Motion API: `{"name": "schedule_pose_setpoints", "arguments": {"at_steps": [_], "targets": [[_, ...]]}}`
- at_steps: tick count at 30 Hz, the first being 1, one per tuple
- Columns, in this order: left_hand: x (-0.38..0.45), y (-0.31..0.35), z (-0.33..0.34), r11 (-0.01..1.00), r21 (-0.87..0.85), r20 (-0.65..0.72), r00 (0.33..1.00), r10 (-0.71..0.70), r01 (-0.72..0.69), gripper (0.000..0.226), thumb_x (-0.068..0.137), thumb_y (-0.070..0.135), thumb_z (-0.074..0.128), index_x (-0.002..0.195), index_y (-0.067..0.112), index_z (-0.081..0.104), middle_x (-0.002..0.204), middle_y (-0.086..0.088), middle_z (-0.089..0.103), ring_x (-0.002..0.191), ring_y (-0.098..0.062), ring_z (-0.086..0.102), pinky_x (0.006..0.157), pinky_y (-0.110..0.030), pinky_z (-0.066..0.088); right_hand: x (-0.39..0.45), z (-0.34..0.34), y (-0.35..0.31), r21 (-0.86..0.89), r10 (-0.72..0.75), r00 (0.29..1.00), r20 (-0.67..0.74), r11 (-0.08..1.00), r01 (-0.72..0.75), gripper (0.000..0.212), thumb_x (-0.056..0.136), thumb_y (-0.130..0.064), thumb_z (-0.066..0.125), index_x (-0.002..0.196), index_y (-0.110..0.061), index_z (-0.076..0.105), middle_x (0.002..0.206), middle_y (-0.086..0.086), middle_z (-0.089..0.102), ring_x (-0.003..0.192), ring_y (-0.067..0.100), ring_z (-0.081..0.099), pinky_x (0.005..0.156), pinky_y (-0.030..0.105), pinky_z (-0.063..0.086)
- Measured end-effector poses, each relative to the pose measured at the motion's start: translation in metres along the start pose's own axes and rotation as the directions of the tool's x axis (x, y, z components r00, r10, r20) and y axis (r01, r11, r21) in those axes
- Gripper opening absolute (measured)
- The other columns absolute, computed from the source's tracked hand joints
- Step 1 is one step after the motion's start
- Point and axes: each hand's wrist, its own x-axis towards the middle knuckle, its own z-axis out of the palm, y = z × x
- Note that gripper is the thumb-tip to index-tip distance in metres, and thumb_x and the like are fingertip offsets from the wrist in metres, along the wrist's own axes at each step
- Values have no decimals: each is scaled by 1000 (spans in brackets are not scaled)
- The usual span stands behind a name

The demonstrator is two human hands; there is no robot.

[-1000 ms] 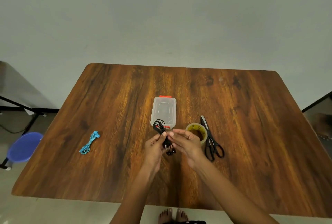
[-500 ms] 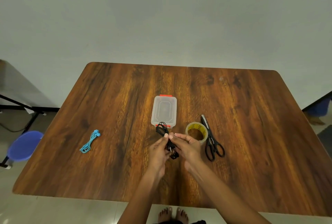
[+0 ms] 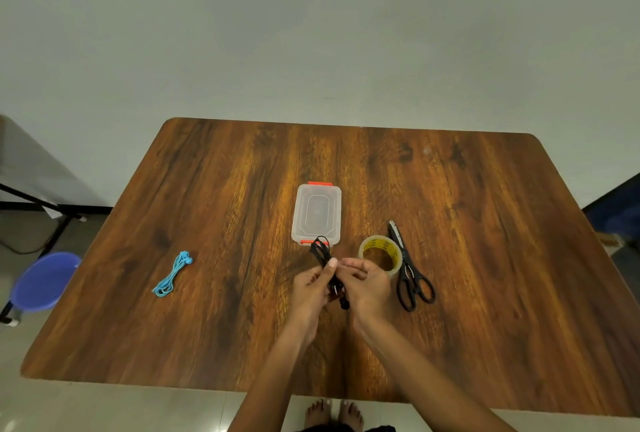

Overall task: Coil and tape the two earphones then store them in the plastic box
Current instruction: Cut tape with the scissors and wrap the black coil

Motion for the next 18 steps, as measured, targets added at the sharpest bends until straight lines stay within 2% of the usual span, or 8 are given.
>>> {"name": "schedule_pose_setpoints", "arguments": {"at_steps": [5,10,15,18], "targets": [[4,-1,-1,999,-39,-57,998,-20,18,29,98,18,47,108,0,67,104,-14,72,99,-22,68,76,-27,56,1,1,-2,-18,-40,999,22,999,41,16,74,-7,78,86,-10,69,78,2,74,74,13,72,69,30,60],[5,3,0,989,-146,-89,996,-26,13,28,98,14,46,111,-4,65,107,-20,69,99,-26,66,78,-32,55,2,2,-6,10,-44,998,52,999,43,17,73,-10,80,85,-10,68,77,3,74,72,12,71,65,25,58],[6,1,1,994,-112,-85,996,-8,-1,28,98,13,45,110,-3,65,105,-20,70,98,-28,66,82,-35,54,8,2,-9,22,51,996,75,998,-52,15,75,-7,77,83,-10,65,87,13,72,87,27,69,80,42,58],[6,-3,0,998,-57,-93,995,28,-34,27,98,15,46,105,2,69,99,-16,73,94,-25,69,77,-32,57,10,1,-12,9,88,992,93,996,-90,15,76,-4,75,83,-10,63,90,16,71,88,30,70,82,44,58]]}}
